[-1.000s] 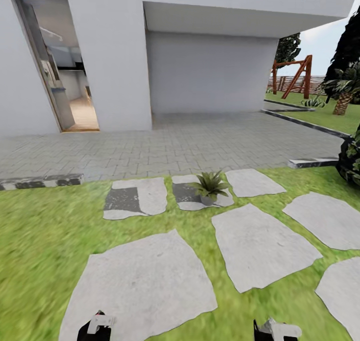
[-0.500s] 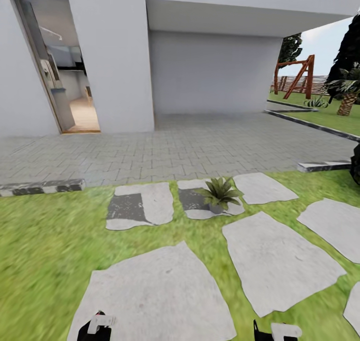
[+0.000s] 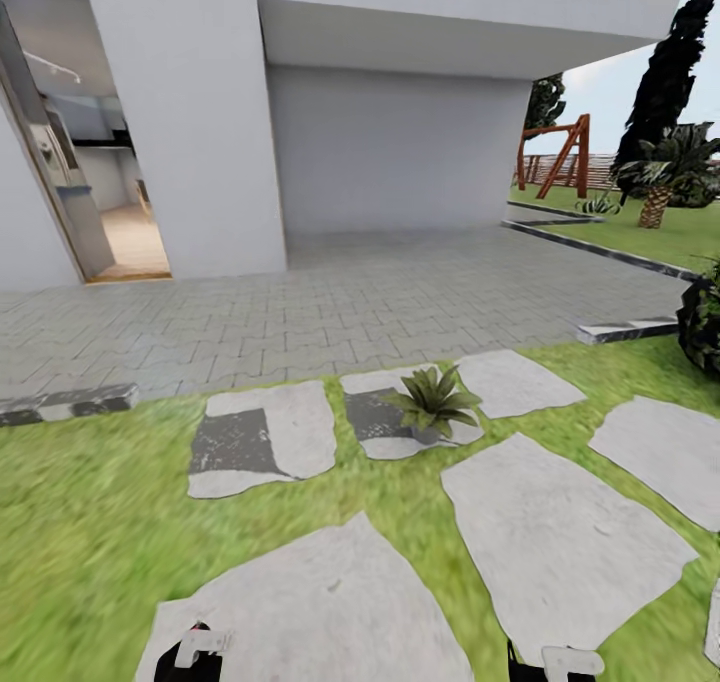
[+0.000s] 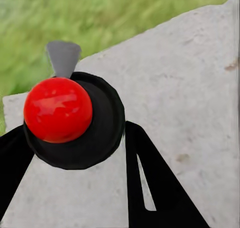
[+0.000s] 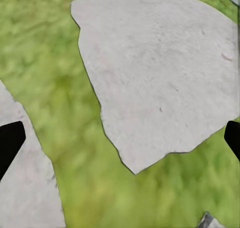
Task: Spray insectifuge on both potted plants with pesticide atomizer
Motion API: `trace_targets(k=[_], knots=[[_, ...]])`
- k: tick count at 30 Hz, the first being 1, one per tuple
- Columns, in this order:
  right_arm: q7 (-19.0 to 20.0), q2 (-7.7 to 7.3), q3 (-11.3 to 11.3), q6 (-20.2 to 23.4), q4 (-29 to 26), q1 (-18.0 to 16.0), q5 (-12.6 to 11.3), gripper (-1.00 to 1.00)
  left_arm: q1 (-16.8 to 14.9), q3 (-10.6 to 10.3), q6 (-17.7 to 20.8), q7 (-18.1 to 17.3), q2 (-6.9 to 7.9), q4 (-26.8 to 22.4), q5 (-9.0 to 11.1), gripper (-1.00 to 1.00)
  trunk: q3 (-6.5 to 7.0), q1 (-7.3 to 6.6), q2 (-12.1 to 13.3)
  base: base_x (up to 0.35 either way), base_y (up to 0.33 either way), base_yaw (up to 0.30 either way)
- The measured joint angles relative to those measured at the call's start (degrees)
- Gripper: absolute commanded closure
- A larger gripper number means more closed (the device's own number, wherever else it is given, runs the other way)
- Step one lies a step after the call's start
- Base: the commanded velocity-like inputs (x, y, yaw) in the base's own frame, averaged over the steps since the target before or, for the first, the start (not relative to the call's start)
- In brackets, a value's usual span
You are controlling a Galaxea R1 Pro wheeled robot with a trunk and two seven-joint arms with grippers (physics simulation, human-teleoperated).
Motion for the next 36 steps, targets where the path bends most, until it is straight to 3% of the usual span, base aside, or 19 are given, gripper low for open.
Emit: trace_targets(k=[12, 25, 36], knots=[[0.0, 1.19, 0.0, -0.1, 0.0, 0.0, 0.0, -1.00, 0.0, 0.0, 0.0, 0.0, -0.02, 0.0, 0.0, 1.00, 0.03, 0.00, 0.0, 0.303, 0.090, -0.290], [0.0, 1.32, -0.1, -0.1, 0.0, 0.0, 0.1, -1.00, 0.0, 0.0, 0.0, -0.1, 0.03, 0.0, 0.1, 1.00, 0.03, 0.00, 0.0, 0.303, 0.002, -0.023], [0.1, 1.32, -0.1, -0.1, 0.0, 0.0, 0.1, -1.00, 0.0, 0.0, 0.0, -0.1, 0.02, 0.0, 0.1, 1.00, 0.03, 0.00, 0.0, 0.325, 0.000, -0.257]])
